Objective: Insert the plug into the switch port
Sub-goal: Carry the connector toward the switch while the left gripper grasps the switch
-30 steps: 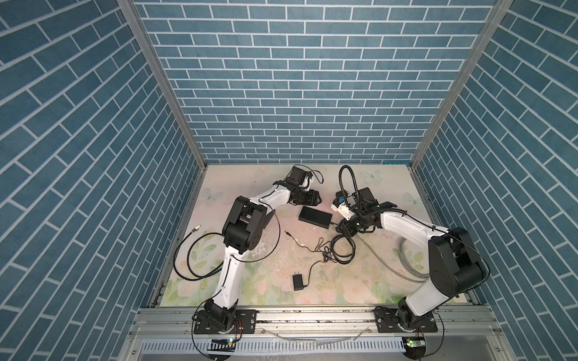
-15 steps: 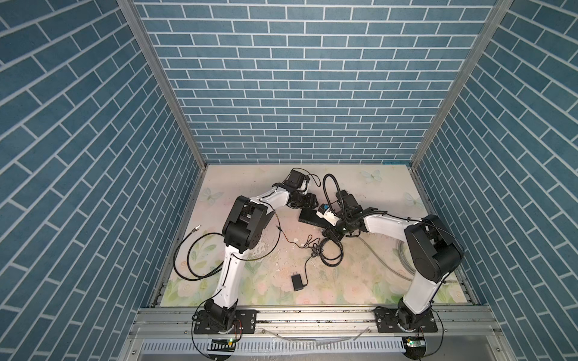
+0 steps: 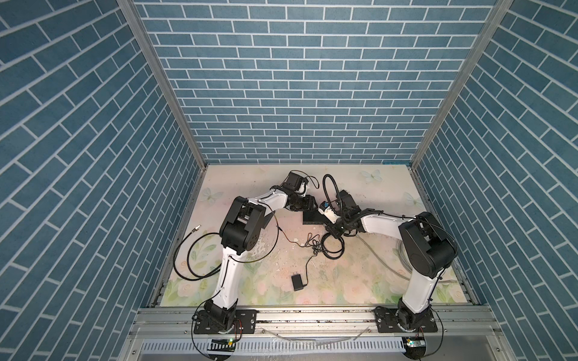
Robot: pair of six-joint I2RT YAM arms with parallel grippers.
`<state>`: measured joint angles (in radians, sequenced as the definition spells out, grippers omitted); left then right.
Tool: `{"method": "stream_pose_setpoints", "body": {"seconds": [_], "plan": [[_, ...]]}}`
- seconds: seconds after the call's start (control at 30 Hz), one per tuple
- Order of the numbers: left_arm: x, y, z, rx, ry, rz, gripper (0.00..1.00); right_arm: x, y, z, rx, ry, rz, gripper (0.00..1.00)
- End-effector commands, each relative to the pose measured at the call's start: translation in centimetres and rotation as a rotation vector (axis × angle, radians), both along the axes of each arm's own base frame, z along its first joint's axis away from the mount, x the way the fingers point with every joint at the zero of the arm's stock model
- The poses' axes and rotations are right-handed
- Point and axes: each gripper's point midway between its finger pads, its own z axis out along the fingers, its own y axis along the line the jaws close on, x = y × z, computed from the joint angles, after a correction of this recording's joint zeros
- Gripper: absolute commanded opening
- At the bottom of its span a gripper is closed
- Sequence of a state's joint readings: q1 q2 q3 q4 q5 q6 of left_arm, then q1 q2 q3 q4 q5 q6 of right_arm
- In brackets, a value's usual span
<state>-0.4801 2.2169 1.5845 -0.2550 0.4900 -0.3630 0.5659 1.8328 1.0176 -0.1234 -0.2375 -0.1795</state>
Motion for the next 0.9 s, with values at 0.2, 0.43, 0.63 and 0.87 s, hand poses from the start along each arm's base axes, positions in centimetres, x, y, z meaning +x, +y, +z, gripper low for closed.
{"method": "stream_pose_setpoints", "body": {"seconds": [0.2, 0.43, 0.63, 0.87], "plan": [[-4.3, 1.6, -0.5, 0.03, 0.084, 0.025, 0.61, 0.5, -2.6, 0.0, -0.04, 0.021, -0.088, 0.0], [-5.5, 0.4, -0.2, -0.005, 0.108, -0.03, 0.58, 1.1, -1.7, -0.2, -0.007, -0.003, -0.094, 0.0], [-6.8, 0.0, 0.5, 0.006, 0.112, -0.086, 0.58, 1.4, -0.8, 0.1, 0.021, -0.026, -0.044, 0.0], [-4.9, 0.1, 0.3, 0.075, 0.067, -0.108, 0.59, 0.7, 0.0, 0.1, 0.045, -0.002, 0.019, 0.0]]}}
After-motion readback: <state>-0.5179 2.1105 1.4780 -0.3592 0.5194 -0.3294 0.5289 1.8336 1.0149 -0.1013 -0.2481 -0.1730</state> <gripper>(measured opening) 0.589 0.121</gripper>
